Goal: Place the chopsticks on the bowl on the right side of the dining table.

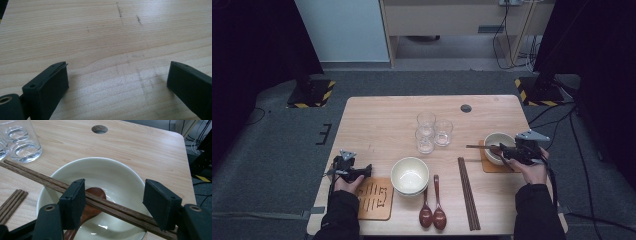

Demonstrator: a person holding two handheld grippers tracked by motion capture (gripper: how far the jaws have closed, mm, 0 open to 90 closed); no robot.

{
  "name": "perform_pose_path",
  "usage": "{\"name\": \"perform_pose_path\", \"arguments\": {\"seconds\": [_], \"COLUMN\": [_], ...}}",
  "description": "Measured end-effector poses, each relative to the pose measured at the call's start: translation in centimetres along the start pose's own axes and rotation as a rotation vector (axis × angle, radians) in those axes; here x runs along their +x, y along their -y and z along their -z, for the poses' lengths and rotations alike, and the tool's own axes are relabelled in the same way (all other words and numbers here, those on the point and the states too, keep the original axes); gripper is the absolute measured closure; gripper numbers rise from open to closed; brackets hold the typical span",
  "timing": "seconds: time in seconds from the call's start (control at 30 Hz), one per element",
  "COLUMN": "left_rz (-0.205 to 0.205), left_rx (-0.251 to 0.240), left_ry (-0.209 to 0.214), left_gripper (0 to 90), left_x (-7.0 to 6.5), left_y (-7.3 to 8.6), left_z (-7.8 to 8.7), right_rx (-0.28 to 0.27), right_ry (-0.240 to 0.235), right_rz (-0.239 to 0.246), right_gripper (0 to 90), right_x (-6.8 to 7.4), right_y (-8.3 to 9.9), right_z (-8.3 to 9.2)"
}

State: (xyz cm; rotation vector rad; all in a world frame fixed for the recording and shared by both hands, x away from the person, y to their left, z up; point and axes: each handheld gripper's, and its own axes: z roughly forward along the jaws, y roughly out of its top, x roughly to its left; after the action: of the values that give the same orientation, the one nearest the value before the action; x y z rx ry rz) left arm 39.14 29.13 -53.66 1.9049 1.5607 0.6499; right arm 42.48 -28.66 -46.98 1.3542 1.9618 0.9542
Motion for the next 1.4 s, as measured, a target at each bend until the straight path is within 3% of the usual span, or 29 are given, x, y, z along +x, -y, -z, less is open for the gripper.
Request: {"name": "perform_pose_path", "arguments": {"seconds": [0.5, 0.8, 0.97, 1.03, 1.27, 1.4], "left_rz": [0.0, 0.0, 0.0, 0.0, 0.0, 0.0], "left_rx": [0.0, 0.0, 0.001, 0.0, 0.0, 0.001], "left_ry": [0.0, -0.001, -0.001, -0.001, -0.002, -0.002], "left_gripper": [2.5, 2.5, 2.5, 2.5, 2.5, 2.4], "left_x": [0.0, 0.0, 0.0, 0.0, 0.0, 0.0], "left_y": [0.0, 0.0, 0.0, 0.0, 0.0, 0.0], "left_z": [0.0, 0.0, 0.0, 0.0, 0.0, 0.0], "right_rx": [-0.016, -0.038, -0.044, -0.05, -0.085, -0.086], "right_ry": [-0.008, -0.015, 0.001, 0.011, 0.056, 0.066], "right_rz": [-0.019, -0.091, -0.099, -0.096, -0.05, -0.036], "right_gripper": [35.7, 56.6, 63.1, 62.6, 44.2, 38.8], "right_x": [-0.5, -0.9, -1.3, -1.4, -1.0, -0.8], "right_y": [-0.1, 0.1, 0.7, 0.9, 1.2, 1.2], "right_z": [0.6, 2.6, 3.1, 3.1, 2.0, 1.5]}}
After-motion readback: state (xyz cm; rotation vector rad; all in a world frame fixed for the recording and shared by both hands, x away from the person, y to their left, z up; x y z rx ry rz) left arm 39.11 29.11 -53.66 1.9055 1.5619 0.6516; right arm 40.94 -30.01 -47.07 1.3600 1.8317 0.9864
